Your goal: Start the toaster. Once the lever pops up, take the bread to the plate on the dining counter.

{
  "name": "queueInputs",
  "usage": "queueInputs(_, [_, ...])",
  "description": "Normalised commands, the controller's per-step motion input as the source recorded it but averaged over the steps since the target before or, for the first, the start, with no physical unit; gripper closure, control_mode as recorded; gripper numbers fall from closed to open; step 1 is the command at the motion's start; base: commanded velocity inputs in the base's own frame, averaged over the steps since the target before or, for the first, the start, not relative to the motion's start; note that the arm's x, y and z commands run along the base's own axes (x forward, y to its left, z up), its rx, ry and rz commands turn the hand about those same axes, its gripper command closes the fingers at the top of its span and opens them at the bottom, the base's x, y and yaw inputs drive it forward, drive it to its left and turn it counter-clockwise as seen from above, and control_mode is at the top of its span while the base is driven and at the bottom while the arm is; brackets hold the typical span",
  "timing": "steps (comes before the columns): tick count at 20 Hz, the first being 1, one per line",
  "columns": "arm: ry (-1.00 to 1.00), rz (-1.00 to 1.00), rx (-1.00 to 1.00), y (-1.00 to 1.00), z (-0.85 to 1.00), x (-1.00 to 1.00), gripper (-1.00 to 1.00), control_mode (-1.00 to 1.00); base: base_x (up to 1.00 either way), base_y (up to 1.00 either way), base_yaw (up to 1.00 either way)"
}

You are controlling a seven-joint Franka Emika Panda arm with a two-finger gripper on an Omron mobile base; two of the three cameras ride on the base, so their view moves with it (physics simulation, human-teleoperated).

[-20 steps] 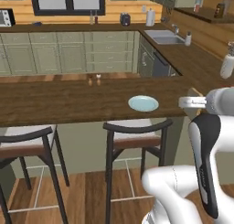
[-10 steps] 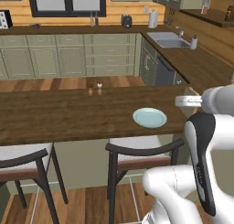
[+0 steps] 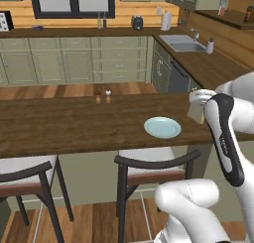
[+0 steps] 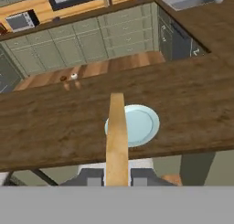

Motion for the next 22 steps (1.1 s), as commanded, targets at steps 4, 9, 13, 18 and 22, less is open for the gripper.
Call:
queueInputs(4, [0.33, 0.18, 0.15, -0.21, -0.30, 0.88, 1.00, -1.00, 0.00, 0.00, 0.00])
queueInputs(9, [0.21, 0.21, 0.15, -0.34, -0.72, 0.63, 1.00, -1.00, 0.00, 0.00, 0.00])
queueInputs(13, [0.00, 0.03, 0.25, -0.04, -0.38, 0.60, 1.00, -1.00, 0.00, 0.00, 0.00])
queueInputs(18, [0.00, -0.01, 0.04, 0.17, -0.23, 0.61, 1.00, -1.00, 0.00, 0.00, 0.00])
queueInputs(22, [0.03, 0.00, 0.00, 0.16, -0.62, 0.45, 1.00, -1.00, 0.00, 0.00, 0.00])
